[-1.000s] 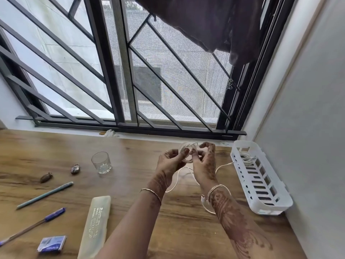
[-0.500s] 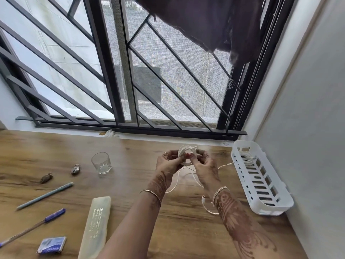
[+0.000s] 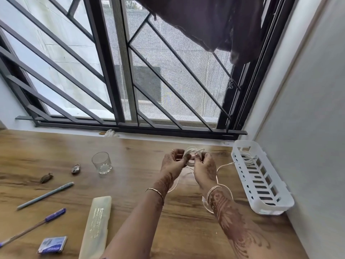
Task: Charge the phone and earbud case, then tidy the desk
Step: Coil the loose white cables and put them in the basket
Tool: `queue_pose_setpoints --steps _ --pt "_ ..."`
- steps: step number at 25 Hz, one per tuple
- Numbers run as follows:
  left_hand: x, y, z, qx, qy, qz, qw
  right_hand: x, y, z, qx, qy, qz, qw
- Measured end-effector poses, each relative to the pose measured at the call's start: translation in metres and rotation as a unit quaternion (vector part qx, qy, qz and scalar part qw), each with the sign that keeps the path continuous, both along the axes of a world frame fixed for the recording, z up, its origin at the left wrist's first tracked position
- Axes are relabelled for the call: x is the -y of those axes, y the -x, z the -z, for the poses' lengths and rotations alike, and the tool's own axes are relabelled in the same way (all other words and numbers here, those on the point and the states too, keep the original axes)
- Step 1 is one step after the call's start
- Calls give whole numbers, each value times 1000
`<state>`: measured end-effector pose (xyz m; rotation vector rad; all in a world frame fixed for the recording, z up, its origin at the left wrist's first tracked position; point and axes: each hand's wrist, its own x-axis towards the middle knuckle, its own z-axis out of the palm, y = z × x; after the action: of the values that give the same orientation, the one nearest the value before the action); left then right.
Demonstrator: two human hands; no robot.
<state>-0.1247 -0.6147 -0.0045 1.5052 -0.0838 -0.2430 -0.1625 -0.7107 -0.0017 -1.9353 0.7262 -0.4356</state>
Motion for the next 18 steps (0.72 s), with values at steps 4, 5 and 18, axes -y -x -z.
queue_pose_setpoints --steps 4,5,18 --pt "-5 -1 -5 -19 53 26 998 3 1 -3 46 -68 -42 996" --pt "-6 -1 -5 -24 62 26 997 3 4 -6 68 -145 -62 985" --pt "-3 8 -9 3 13 -40 999 3 16 -13 166 -157 -107 968"
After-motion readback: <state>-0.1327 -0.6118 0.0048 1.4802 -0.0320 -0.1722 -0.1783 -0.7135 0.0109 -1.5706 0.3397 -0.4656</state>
